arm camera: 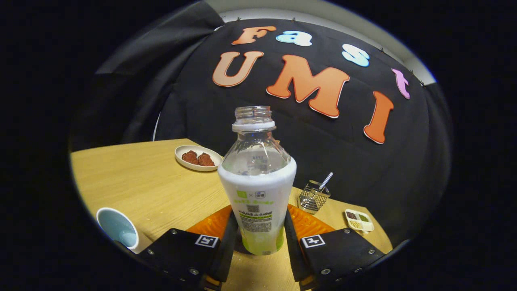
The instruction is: Take the bottle from table, then pour the juice into the cup, finally place the bottle on the coaster
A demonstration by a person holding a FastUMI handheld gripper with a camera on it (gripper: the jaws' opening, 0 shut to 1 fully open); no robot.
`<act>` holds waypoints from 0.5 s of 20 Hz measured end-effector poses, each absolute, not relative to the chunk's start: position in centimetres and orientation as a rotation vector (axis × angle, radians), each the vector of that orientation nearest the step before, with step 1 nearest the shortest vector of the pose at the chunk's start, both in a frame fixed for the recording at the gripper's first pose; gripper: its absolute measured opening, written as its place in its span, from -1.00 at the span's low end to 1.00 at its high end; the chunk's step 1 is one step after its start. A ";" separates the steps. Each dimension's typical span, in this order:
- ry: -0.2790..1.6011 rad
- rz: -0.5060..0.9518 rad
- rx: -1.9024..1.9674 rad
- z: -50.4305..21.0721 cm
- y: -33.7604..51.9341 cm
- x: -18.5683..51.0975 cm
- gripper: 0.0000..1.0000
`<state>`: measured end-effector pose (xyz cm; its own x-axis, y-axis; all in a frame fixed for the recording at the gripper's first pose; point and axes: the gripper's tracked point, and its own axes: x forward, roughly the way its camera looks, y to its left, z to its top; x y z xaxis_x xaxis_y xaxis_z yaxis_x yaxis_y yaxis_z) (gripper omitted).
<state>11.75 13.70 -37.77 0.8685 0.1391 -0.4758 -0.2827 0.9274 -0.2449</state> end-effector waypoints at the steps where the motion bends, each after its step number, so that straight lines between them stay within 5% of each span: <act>1: 0.488 0.223 -0.266 -38.1 13.7 12.1 0.20; 10: 0.562 0.186 -0.065 -40.8 12.8 14.4 0.20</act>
<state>14.38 12.83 -40.80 0.8300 0.1571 -0.5352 -0.1926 0.9812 -0.0107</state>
